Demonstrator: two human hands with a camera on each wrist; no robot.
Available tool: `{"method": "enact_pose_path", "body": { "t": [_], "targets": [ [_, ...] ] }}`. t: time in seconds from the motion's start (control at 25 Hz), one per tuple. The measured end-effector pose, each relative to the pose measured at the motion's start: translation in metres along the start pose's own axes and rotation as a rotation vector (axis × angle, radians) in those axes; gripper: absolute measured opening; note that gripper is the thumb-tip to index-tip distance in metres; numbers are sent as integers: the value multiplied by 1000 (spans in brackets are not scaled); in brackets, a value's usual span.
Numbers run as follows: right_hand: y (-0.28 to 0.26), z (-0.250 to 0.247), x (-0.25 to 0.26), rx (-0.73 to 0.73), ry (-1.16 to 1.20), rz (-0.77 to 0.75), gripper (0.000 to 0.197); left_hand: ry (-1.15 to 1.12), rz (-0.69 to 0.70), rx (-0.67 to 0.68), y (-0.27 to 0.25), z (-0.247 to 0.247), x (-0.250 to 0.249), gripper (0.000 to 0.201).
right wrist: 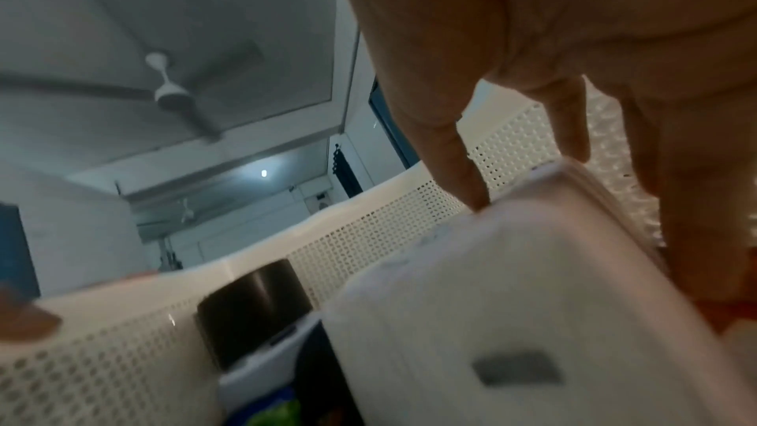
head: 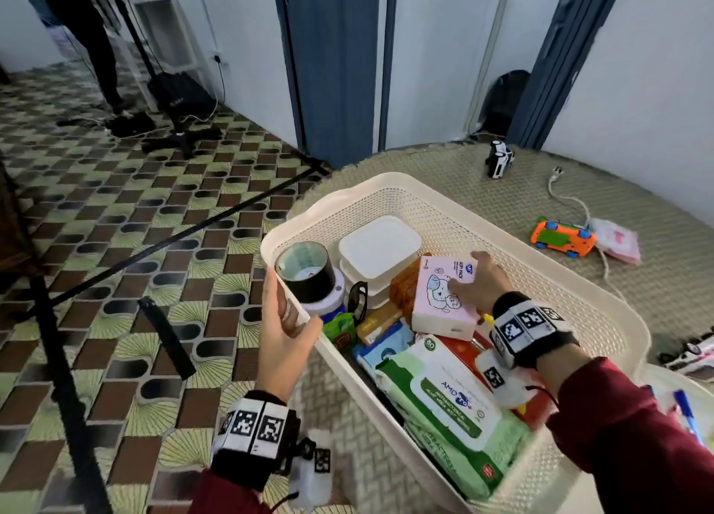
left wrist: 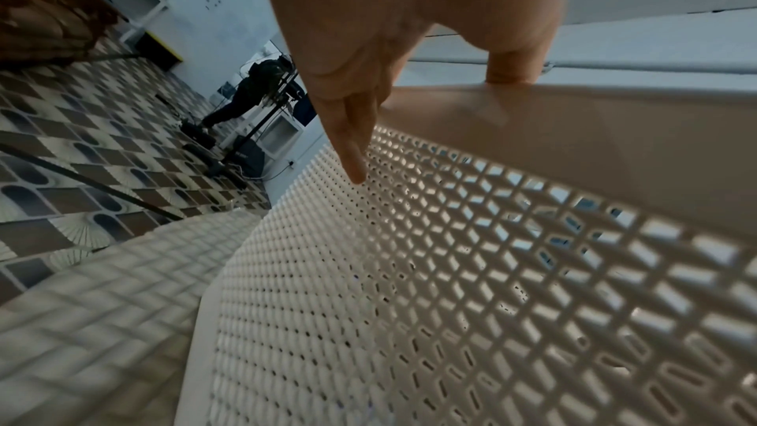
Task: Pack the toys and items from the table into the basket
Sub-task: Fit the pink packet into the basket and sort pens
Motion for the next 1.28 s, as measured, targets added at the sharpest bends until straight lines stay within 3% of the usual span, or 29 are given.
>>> {"method": "enact_pose_path", "body": {
  "t": [0.12, 0.24, 0.48, 0.6, 0.68, 0.92, 1.08, 1.28],
  "targets": [
    [-7, 2, 18, 170, -249, -263, 96, -12, 10, 9, 4, -1, 4, 91],
    [-13, 21, 17, 461, -432, -288, 117, -64, 2, 28, 3, 1, 5, 91],
    [-9, 22, 21, 309, -487, -211, 110, -101, 18, 27, 2, 2, 9, 92],
    [-25, 28, 35, 191, -378, -230, 104, -121, 30, 25, 1, 4, 8, 94],
    [-42, 45, 48, 192, -294, -233, 104, -129, 43, 19, 0, 5, 6, 95],
    [-80, 95, 69, 109, -390, -238, 106, -183, 35, 2, -1, 5, 5, 95],
    [-88, 101, 65, 150, -524, -266, 113, -209, 33, 8, -1, 7, 3, 94],
    [-81, 104, 45, 275, -514, -192, 111, -219, 23, -3, -3, 6, 3, 92]
  ]
}}
Point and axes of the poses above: each hand's wrist, its own y-axis towards the middle knuckle, its own z-axis out of the palm, x = y × z, the point moved 5 cm from there along y, towards the middle knuckle, and after that the axes turned 13 degrees about y, right-handed, at the moved point
